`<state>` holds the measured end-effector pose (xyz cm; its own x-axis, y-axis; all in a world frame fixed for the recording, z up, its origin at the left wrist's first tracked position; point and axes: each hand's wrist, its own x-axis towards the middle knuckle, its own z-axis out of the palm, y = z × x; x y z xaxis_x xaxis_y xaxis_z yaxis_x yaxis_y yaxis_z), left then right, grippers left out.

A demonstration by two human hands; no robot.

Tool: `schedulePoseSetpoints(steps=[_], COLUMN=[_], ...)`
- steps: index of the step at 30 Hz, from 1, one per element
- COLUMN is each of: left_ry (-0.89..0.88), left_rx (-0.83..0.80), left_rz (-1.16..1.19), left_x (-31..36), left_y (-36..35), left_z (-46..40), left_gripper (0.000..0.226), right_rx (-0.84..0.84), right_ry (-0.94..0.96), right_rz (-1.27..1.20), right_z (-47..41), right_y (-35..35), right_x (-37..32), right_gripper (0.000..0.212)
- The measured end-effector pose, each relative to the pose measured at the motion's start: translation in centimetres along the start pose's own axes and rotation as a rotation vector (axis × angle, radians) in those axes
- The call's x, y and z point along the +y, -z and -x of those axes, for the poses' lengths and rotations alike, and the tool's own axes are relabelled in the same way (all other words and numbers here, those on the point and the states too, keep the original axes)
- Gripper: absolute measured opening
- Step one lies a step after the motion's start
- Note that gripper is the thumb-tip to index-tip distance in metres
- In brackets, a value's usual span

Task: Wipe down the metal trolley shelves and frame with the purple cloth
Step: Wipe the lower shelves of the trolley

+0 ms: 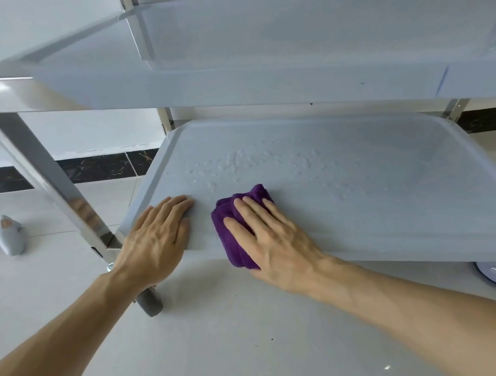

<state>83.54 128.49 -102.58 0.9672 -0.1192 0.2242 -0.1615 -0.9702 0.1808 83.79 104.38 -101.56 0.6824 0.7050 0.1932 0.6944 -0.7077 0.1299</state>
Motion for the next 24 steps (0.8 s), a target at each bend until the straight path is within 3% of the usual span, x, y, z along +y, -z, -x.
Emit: schedulePoseSetpoints(steps=[3, 9, 13, 19, 24], left_ry=[-0.011, -0.006, 0.030, 0.063, 0.032], left_rx=[0.024, 0.033, 0.014, 0.003, 0.013], left_rz=[0.002, -0.007, -0.021, -0.005, -0.032], left_x=[0.0, 0.8, 1.4, 1.4, 1.4], left_y=[0.0, -0.1, -0.3, 0.5, 1.4], left_z=[0.1, 0.2, 0.4, 1.7, 2.5], left_gripper=[0.055, 0.052, 0.053, 0.055, 0.055], right_rx=[0.066, 0.071, 0.097, 0.076, 0.070], right_ry=[0.037, -0.097, -0.128, -0.024, 0.043], right_rz=[-0.004, 0.021, 0.048, -0.051, -0.054], right_z=[5.0, 14.1, 11.8, 4.4, 8.6], right_y=[0.5, 1.4, 1.1, 0.3, 1.0], right_x=[4.4, 12.0, 9.8, 3.2, 7.1], right_gripper=[0.075, 0.085, 0.087, 0.081, 0.092])
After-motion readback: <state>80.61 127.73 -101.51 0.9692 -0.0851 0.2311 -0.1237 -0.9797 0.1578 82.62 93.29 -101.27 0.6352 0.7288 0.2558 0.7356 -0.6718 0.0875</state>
